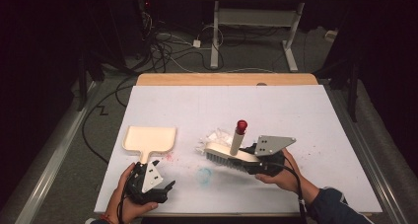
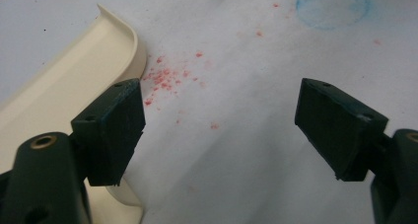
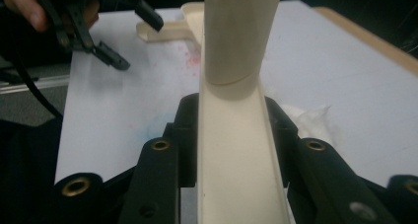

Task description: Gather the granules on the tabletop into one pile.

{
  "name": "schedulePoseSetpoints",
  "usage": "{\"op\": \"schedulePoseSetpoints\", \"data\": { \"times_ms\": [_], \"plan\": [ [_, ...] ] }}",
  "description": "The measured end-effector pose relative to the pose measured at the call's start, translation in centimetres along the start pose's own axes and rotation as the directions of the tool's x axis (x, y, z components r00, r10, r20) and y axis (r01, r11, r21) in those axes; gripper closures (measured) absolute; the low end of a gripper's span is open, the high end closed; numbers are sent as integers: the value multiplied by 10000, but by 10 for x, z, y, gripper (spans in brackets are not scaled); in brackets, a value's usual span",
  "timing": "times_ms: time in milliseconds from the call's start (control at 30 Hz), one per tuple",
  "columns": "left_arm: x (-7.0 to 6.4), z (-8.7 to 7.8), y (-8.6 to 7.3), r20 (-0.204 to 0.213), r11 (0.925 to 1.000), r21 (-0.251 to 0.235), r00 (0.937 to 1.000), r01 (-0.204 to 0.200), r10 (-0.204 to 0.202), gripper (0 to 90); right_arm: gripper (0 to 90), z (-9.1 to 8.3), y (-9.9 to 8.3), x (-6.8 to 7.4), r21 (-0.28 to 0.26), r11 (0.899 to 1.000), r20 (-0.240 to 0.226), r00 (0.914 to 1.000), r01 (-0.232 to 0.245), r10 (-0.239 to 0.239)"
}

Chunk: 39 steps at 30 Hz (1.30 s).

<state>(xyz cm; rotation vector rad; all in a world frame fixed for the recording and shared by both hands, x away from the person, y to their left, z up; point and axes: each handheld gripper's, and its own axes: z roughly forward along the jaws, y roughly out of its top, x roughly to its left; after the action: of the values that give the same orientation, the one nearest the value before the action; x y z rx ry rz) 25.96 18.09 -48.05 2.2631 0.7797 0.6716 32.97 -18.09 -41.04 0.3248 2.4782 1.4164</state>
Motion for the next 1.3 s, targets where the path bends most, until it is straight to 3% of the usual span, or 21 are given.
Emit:
{"op": "schedulePoseSetpoints", "data": {
  "times_ms": [133,267,400,567,700,800,967,1133,1300],
  "plan": [
    [0,0,0,-21,10000,-29,10000,22,-22,186,679,-21,12,-2,-608,9981,355,9993,119,-98],
    [0,1,0,3,10000,-49,10000,39,-39,186,679,-32,14,-15,-735,9973,1250,9922,46,46],
    [0,2,1,31,10000,47,10000,-20,20,186,679,-26,4,-40,-271,9995,2299,9730,-143,202],
    [0,3,1,61,10000,58,10000,36,-36,186,679,-3,-9,-69,79,9993,2807,9592,-376,339],
    [1,4,0,74,9999,78,9999,127,-128,186,679,20,-17,-82,316,9970,2895,9554,-706,585],
    [2,3,-1,70,9998,85,9999,157,-158,186,679,36,-18,-79,741,9960,3079,9511,-505,253],
    [1,2,-2,80,9999,100,9999,141,-142,186,680,51,-15,-67,874,9961,2301,9731,-115,-90],
    [1,2,-2,68,9999,87,9999,140,-141,186,679,55,-13,-53,1045,9943,1820,9824,232,-420],
    [1,2,-2,54,9999,74,9999,123,-123,186,679,46,-8,-52,765,9970,2356,9713,151,-328]
  ]
}}
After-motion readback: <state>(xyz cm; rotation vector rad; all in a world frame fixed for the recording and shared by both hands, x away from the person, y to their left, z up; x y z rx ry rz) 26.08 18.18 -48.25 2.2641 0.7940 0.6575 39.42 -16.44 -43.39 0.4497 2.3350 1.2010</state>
